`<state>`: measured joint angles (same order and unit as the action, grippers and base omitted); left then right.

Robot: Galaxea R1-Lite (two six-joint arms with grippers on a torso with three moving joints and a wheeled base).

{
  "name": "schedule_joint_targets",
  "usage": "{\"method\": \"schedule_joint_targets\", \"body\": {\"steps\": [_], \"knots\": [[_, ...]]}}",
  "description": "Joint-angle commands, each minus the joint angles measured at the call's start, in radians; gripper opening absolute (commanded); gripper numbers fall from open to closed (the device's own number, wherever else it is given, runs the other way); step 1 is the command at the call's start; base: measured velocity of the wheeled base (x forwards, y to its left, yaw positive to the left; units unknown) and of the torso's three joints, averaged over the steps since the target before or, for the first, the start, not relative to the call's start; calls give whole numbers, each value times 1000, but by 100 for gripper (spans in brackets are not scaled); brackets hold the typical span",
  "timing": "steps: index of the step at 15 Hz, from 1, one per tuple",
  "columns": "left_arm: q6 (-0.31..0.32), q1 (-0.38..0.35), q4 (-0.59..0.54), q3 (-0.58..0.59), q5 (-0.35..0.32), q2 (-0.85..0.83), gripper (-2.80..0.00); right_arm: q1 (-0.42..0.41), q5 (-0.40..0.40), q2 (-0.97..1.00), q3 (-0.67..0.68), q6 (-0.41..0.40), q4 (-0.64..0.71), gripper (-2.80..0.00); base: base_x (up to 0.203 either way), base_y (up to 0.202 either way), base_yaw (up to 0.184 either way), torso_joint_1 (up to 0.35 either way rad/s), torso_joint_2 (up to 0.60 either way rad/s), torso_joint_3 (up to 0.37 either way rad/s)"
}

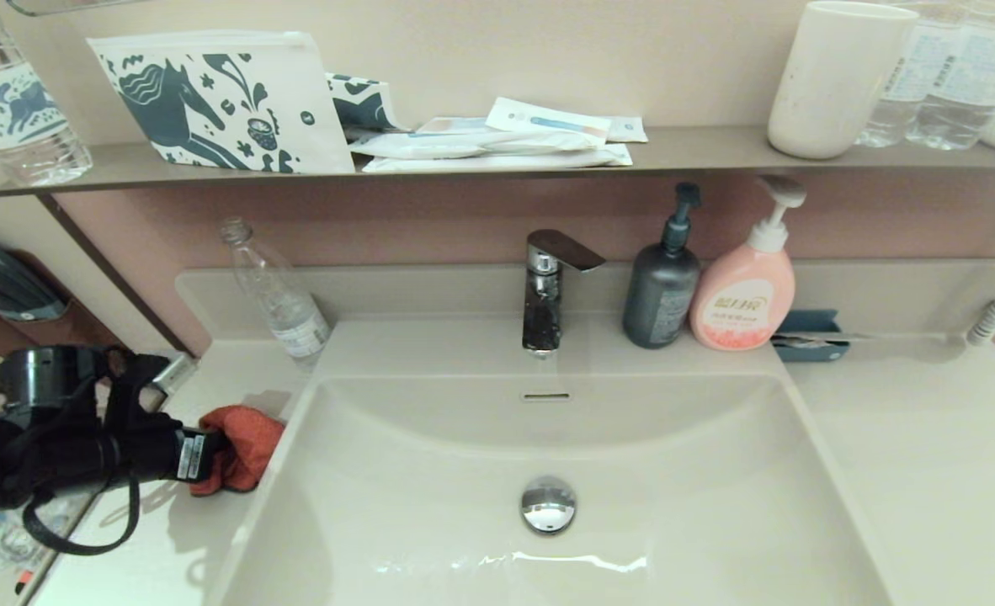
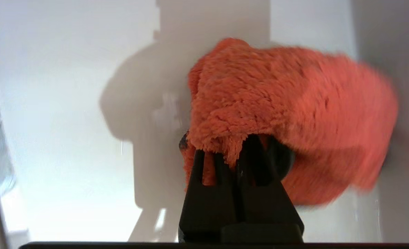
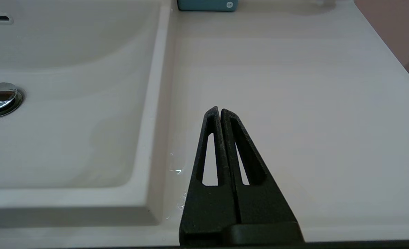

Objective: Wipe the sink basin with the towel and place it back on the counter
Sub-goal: Wipe the sink

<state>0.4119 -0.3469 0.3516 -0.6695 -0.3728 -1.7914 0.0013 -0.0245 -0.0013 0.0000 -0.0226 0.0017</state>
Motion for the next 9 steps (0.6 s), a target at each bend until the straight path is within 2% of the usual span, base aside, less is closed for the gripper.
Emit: {"method": "schedule_joint_targets", "body": {"steps": [1,5,8,9], "knots": [[34,-32,-35,33,-12,67,-280,0,0,1,0,0,0,-280,0,0,0,0,0,0],[64,-72,-176,52,-34,168,-280,0,0,1,0,0,0,-280,0,0,0,0,0,0],[76,-110,-183,130,-57,199,-280,0,0,1,-1,0,0,-280,0,0,0,0,0,0],[105,-130,-183,142,-60,200,-280,0,0,1,0,0,0,-280,0,0,0,0,0,0]]}}
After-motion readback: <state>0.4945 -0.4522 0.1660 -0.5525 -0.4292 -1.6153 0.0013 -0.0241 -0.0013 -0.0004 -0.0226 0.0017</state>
